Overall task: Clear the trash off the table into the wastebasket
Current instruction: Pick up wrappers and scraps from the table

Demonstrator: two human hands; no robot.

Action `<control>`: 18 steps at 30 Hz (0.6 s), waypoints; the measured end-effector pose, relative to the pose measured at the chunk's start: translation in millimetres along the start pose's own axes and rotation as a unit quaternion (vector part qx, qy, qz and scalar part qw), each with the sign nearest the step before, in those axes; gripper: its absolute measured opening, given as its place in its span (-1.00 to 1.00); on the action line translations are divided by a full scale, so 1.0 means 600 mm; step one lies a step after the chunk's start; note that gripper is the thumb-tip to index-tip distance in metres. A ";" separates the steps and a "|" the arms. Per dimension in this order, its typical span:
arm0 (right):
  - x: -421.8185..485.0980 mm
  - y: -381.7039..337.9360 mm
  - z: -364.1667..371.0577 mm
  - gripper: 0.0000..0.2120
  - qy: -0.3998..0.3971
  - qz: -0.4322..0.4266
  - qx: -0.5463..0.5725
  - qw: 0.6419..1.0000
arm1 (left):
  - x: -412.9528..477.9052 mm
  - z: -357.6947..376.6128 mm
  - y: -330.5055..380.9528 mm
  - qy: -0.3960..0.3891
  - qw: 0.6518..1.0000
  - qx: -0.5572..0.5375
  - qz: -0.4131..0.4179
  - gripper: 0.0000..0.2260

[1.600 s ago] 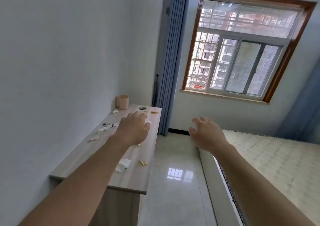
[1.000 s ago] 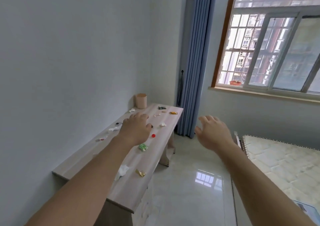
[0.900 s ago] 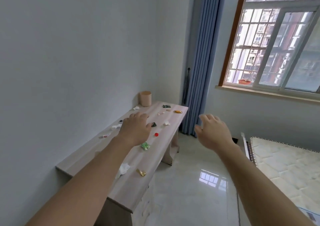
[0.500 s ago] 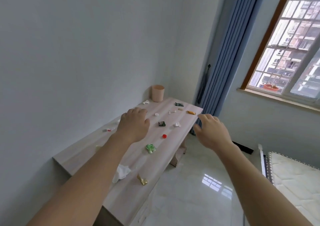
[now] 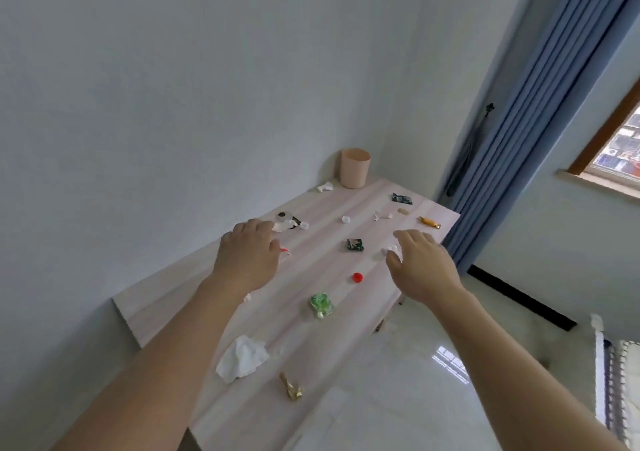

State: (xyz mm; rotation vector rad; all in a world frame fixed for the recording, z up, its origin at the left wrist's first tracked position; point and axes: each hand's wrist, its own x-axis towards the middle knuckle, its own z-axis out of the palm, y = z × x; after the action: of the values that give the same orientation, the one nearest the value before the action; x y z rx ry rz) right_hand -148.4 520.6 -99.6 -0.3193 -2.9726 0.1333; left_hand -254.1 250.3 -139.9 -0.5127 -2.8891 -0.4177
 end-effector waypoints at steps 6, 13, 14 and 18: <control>0.109 0.047 0.071 -0.62 -0.021 -0.092 0.031 0.995 | -0.001 0.041 0.005 0.016 0.992 0.052 -0.112 -0.68; 0.206 0.078 0.126 -0.64 -0.042 -0.231 0.036 0.971 | -0.038 0.077 0.044 0.021 0.970 0.076 -0.228 -0.67; 0.214 0.076 0.133 -0.64 -0.047 -0.247 0.037 0.967 | -0.048 0.080 0.048 0.022 0.967 0.078 -0.242 -0.67; 0.236 0.055 0.163 -0.63 -0.076 -0.301 0.035 0.950 | -0.089 0.095 0.055 0.026 0.953 0.086 -0.288 -0.68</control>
State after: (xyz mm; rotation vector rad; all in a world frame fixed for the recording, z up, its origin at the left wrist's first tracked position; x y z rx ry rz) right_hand -293.9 576.1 -180.0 0.6345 -3.0458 0.1961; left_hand -199.8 280.5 -197.6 0.3767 -2.9382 -0.2390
